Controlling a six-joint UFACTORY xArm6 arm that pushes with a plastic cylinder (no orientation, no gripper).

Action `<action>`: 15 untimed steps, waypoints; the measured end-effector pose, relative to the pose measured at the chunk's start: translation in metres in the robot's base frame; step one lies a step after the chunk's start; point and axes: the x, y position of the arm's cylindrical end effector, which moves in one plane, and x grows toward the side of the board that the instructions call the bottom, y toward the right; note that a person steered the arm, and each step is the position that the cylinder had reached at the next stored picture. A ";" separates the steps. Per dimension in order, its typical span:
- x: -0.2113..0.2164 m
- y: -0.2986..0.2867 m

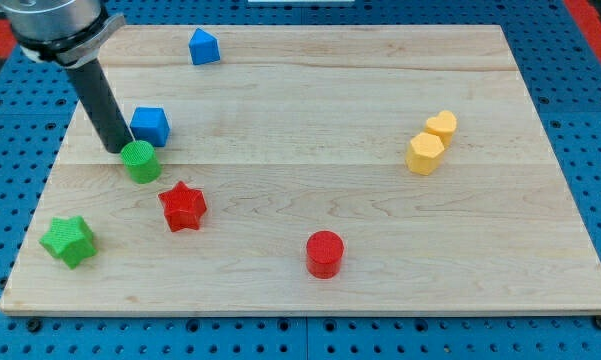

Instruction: Push blue cube to the bottom left of triangle

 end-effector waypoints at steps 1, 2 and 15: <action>-0.026 0.005; -0.055 0.009; 0.050 -0.026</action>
